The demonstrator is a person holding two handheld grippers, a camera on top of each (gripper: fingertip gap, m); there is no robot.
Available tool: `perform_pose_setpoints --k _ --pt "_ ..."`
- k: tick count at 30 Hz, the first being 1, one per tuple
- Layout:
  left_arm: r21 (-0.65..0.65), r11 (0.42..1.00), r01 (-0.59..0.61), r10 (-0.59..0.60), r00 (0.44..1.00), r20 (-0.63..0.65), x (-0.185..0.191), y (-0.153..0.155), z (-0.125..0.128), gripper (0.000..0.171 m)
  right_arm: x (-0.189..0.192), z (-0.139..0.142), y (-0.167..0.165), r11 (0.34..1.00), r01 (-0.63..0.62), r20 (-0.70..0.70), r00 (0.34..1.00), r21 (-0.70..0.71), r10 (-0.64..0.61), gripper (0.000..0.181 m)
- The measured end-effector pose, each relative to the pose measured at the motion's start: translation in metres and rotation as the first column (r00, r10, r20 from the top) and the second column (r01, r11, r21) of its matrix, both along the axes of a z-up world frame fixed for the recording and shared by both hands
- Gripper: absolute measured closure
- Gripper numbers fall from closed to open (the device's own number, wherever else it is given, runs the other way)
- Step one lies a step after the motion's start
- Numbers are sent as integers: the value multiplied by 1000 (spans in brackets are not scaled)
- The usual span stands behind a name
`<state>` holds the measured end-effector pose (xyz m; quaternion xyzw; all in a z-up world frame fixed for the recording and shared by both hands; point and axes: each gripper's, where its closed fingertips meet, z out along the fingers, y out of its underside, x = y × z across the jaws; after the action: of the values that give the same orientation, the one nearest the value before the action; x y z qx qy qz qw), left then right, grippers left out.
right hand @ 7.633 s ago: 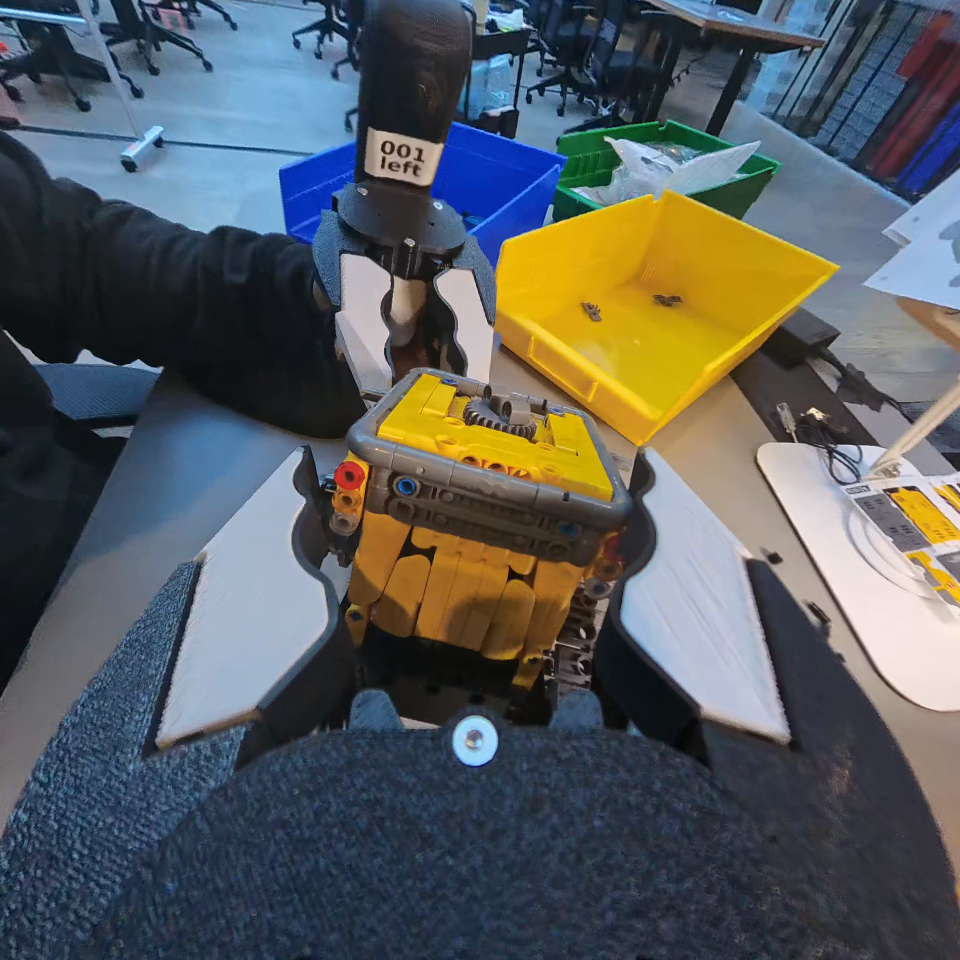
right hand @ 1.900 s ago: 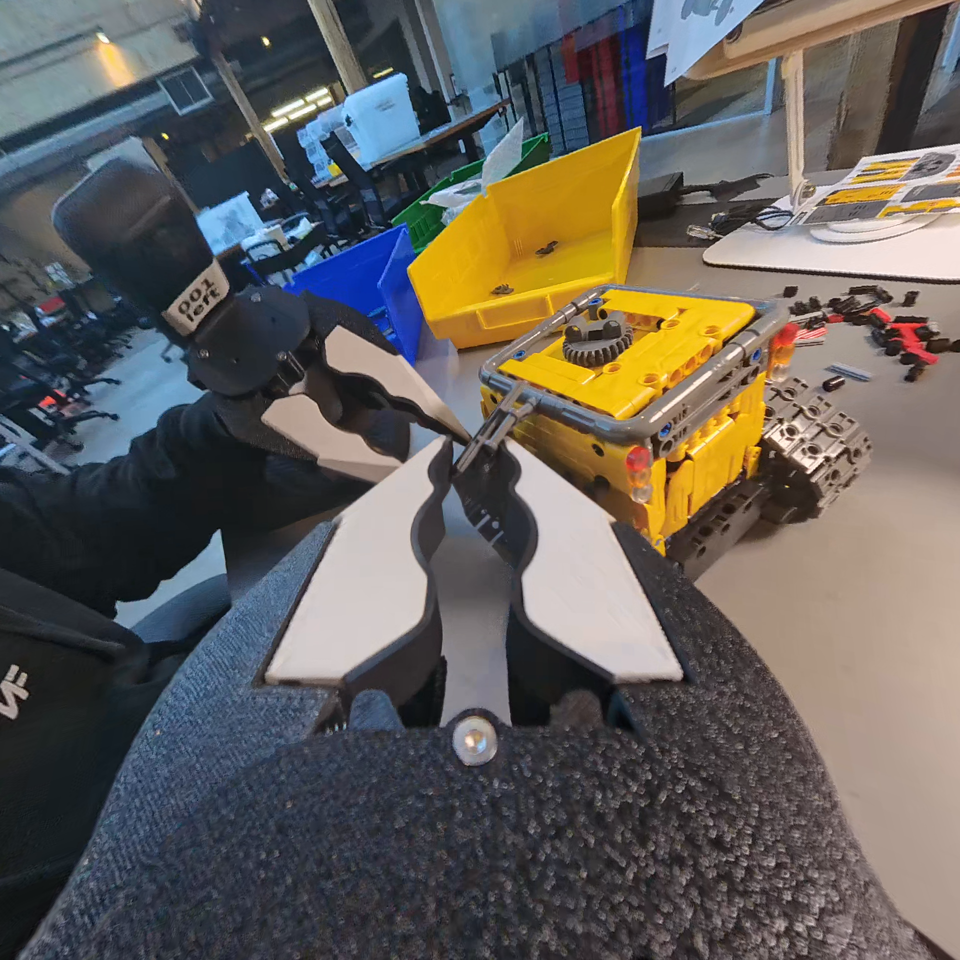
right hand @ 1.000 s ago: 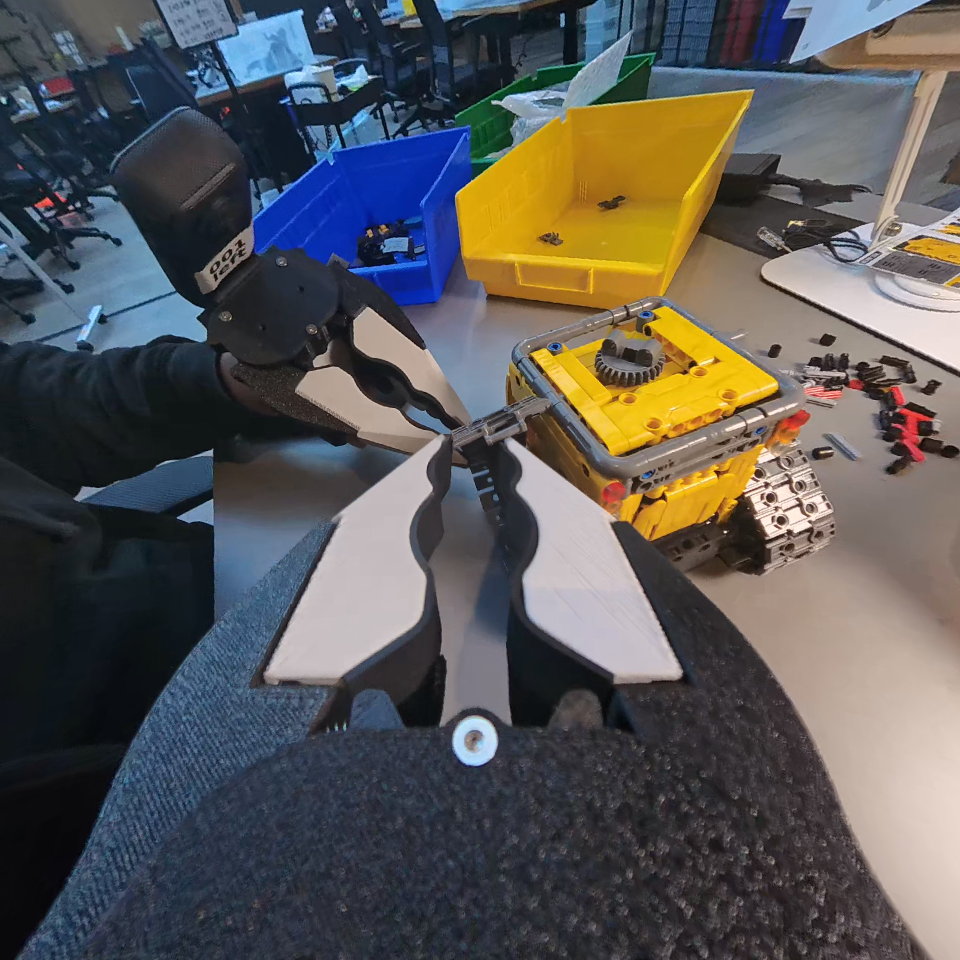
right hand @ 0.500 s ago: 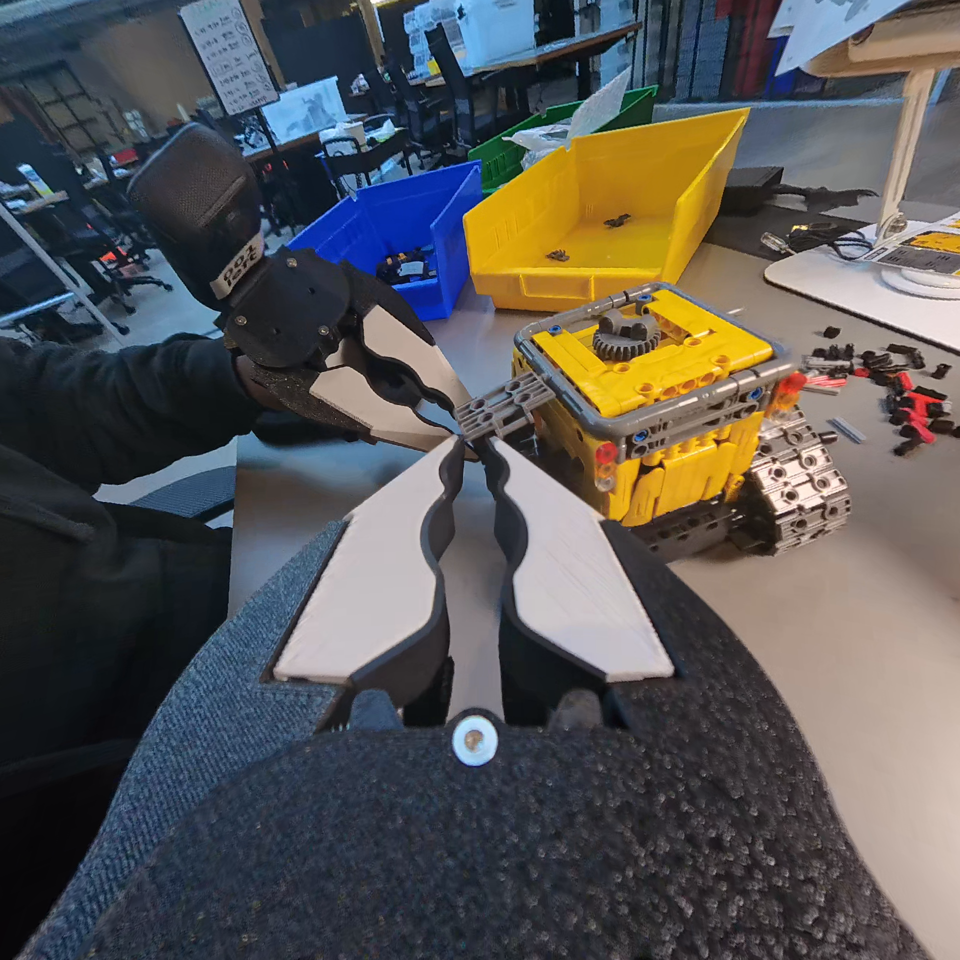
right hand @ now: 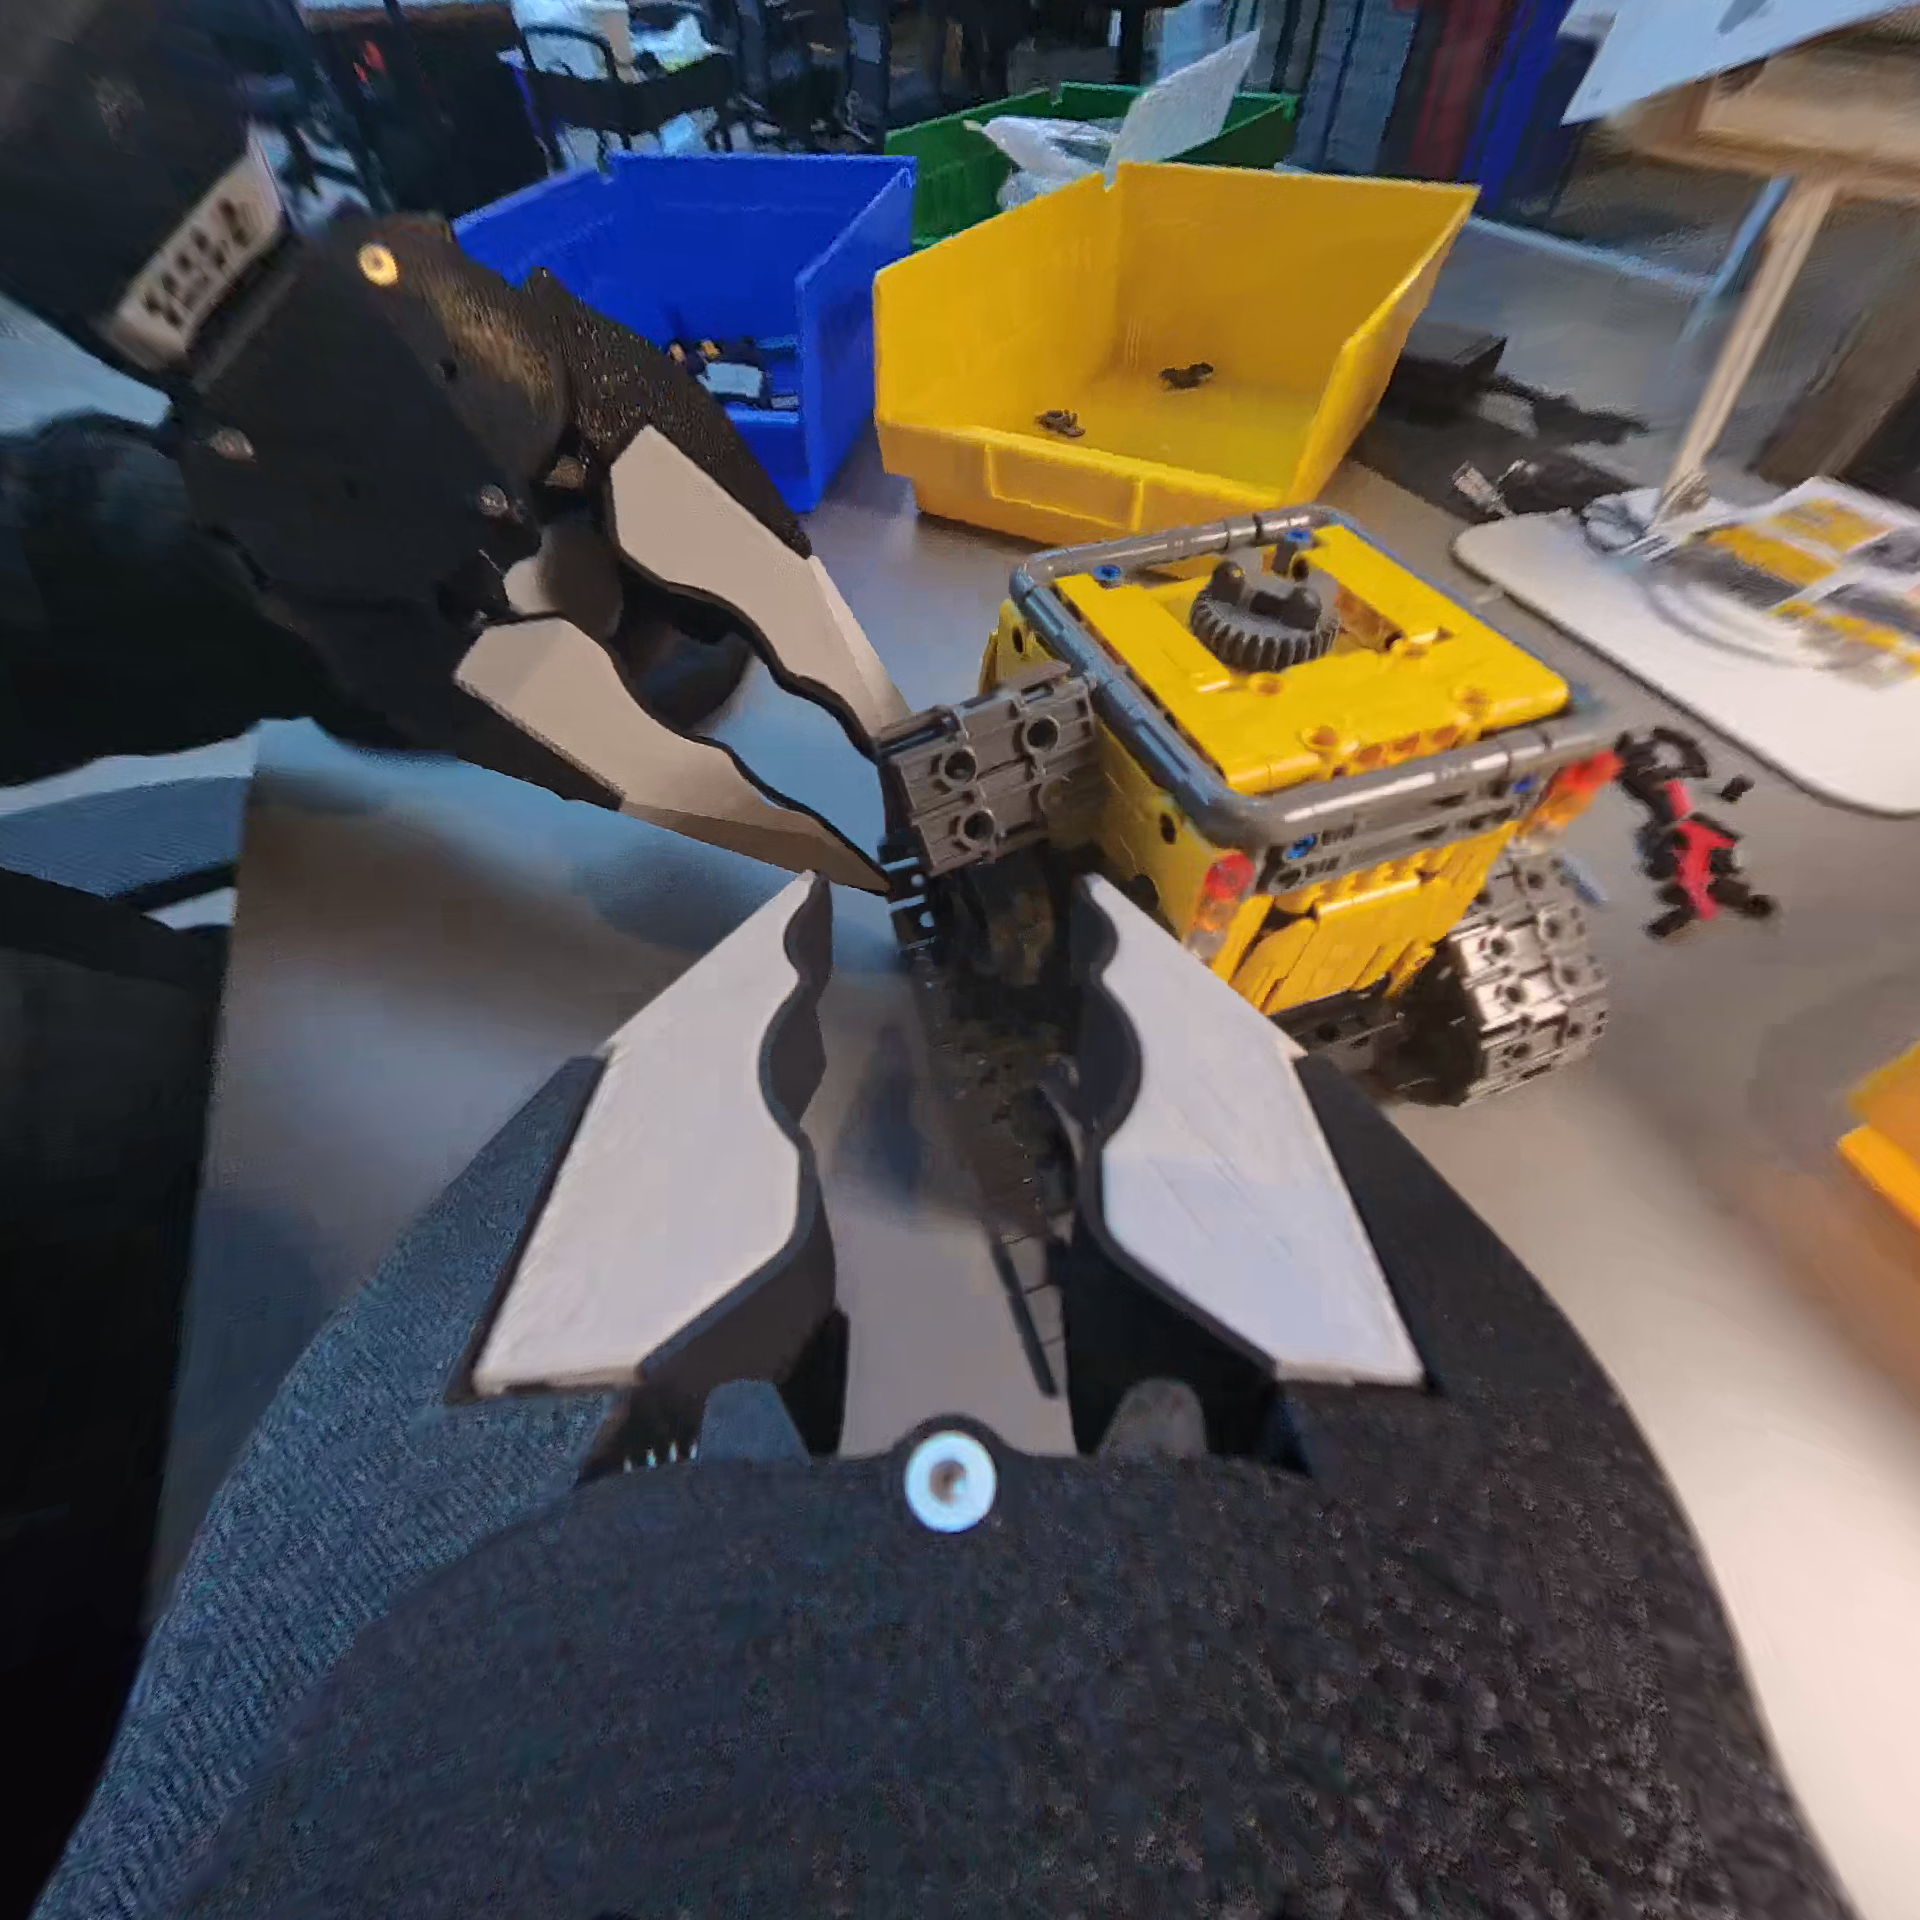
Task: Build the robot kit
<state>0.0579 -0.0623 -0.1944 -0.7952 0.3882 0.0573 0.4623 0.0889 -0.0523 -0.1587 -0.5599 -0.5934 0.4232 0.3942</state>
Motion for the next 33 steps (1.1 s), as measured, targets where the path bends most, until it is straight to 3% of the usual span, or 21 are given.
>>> perform_pose_setpoints --k 2,4,8,12,14,22,25,30,32,33 --pt "5 1000 -1 1 1000 28 -1 1 0 153 -9 -1 2 979 56 4 998 198 -58 134" --pt "3 1000 -2 1 998 61 -1 1 1 154 -14 0 6 916 113 1 992 385 -123 134" --pt "13 1000 -2 1 996 94 -3 0 1 155 -14 10 9 782 195 -68 979 591 -192 162" --pt "22 1000 1 -4 992 126 -4 0 2 157 -14 19 7 631 203 -120 978 749 -172 175" --pt "26 1000 6 -9 991 135 -4 -1 3 158 -10 20 8 576 199 -120 978 793 -173 177" --pt "59 998 24 -33 987 157 -3 -1 8 156 -2 16 7 486 103 -55 992 868 -112 180" --pt "71 997 30 -41 986 164 0 0 12 156 -5 11 6 464 103 -58 992 880 -111 155" --pt "82 996 39 -52 985 167 3 0 13 160 -13 3 4 446 85 -44 994 891 -102 149" --pt "78 996 43 -55 984 169 3 0 12 160 -16 6 3 433 102 -64 993 896 -102 151" --pt "80 996 43 -56 984 169 3 0 12 160 -16 10 5 415 121 -83 990 902 -111 164"
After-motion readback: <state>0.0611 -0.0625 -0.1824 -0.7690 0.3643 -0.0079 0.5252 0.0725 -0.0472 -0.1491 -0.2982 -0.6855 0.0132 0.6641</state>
